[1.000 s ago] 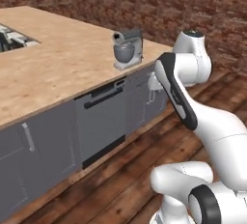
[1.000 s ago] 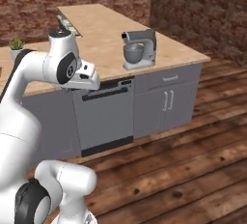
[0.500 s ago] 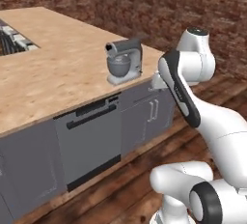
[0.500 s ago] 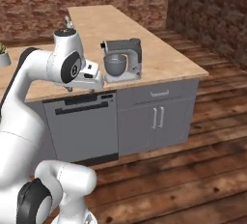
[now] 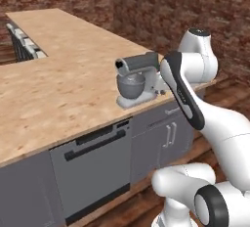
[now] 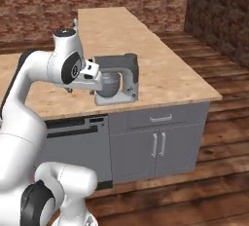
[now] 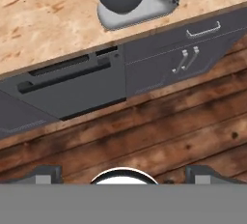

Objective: Navigate to the stand mixer.

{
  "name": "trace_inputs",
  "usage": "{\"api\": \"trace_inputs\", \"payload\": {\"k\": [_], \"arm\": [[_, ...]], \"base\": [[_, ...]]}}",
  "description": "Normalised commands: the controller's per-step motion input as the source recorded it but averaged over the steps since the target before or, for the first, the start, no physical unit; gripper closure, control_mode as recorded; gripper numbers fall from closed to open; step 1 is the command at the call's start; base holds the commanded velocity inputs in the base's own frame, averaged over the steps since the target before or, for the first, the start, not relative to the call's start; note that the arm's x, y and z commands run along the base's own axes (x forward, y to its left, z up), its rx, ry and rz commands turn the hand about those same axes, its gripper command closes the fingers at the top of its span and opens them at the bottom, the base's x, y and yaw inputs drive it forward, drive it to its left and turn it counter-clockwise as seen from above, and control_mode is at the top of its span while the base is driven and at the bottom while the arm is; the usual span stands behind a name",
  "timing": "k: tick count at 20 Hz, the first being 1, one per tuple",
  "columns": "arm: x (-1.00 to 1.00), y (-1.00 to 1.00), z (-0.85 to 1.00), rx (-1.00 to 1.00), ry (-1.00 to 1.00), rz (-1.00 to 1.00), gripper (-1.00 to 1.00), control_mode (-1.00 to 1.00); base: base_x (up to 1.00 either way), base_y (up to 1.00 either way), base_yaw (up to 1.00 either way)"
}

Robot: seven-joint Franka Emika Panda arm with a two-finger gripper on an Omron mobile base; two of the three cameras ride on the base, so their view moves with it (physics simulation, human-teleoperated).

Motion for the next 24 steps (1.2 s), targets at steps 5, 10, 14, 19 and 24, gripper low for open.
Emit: {"api": "trace_inputs", "payload": {"k": [5,10,14,19,24], "arm": [[0.0,0.0,0.0,0.0,0.0,0.0,-1.0,1.0],[0.0,0.0,0.0,0.0,0.0,0.0,-1.0,1.0],[0.0,0.0,0.0,0.0,0.0,0.0,-1.0,1.0],[0.0,0.0,0.0,0.0,0.0,0.0,-1.0,1.0],[0.0,0.0,0.0,0.0,0.0,0.0,-1.0,1.0]], "base": [[0.99,-0.18,0.18],[0.8,-0.31,0.16],[0.57,-0.52,0.26],[0.69,-0.3,0.31],[0.83,-0.05,0.22]]}}
